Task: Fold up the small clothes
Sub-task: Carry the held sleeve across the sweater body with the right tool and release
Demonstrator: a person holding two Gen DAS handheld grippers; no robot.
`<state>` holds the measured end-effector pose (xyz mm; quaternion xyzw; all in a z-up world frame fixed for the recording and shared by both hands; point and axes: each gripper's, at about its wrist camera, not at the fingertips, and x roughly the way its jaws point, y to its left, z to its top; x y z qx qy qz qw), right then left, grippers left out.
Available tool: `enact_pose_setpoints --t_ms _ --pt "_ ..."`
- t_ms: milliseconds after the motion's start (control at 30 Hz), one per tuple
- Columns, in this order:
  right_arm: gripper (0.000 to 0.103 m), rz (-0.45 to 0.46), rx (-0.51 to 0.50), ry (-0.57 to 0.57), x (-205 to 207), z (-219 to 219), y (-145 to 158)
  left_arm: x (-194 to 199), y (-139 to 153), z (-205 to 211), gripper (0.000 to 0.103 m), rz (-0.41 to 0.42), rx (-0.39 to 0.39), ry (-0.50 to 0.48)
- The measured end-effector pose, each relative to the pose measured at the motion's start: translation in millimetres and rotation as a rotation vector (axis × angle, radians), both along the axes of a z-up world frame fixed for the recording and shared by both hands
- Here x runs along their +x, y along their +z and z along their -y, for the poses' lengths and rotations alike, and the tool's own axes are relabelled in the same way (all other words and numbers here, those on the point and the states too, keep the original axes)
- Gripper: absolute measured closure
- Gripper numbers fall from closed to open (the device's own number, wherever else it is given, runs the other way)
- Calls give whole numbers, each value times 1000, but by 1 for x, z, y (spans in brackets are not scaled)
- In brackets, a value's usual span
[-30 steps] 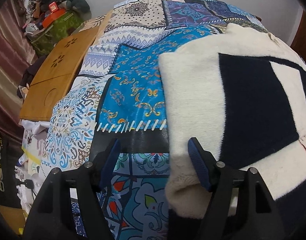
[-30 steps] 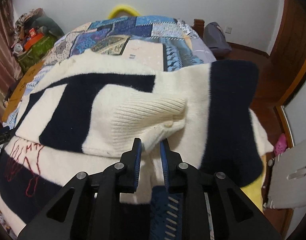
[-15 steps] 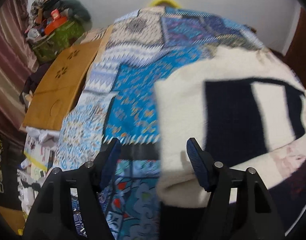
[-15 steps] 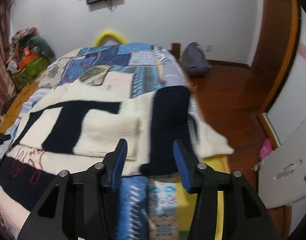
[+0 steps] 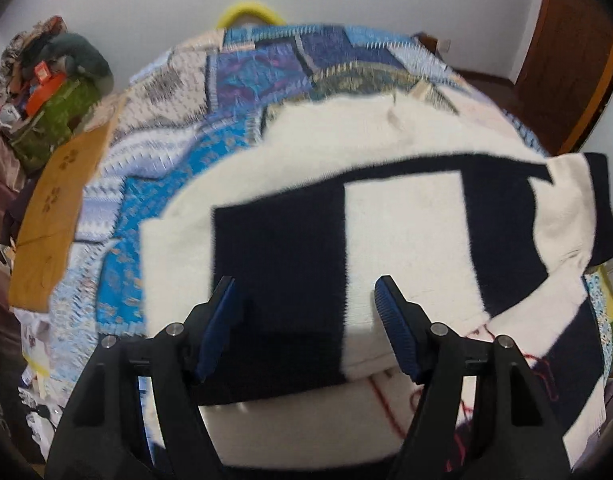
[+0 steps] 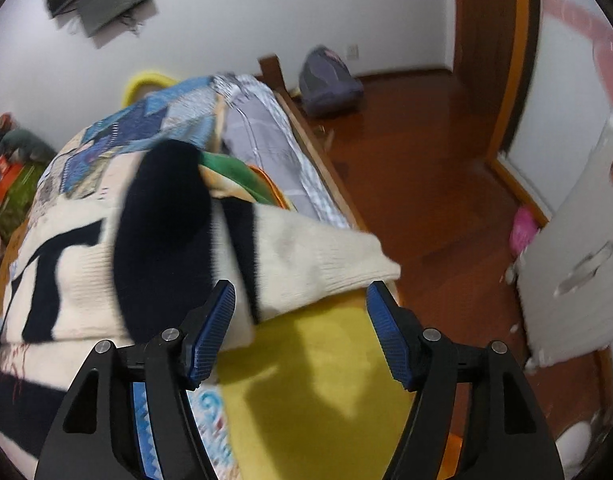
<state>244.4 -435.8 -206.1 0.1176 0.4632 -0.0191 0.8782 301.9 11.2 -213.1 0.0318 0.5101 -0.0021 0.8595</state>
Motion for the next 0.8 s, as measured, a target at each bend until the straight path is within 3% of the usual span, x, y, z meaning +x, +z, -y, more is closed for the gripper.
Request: enact_pose_setpoints --t_ms 67,267,333,433,467,500,633,800 --pt "38 -28 27 -19 11 6 -14 3 -11 2 33 -27 -1 9" --pt "39 -59 128 -13 31 10 -38 2 -17 9 32 -5 21 5" --pt "51 -55 182 -15 31 13 -43 2 -18 10 32 -2 27 1" --pt "77 -45 214 3 27 13 -43 2 -19 10 32 3 20 4" --pt "87 -38 198 15 24 10 -40 3 -20 10 32 3 17 5" --pt "91 -37 183 20 22 9 -39 3 -20 9 32 4 17 5" --pt "94 5 122 19 15 6 -17 3 -20 8 32 6 21 -2" --pt "94 150 35 -33 -2 15 47 2 -19 8 32 8 23 -2"
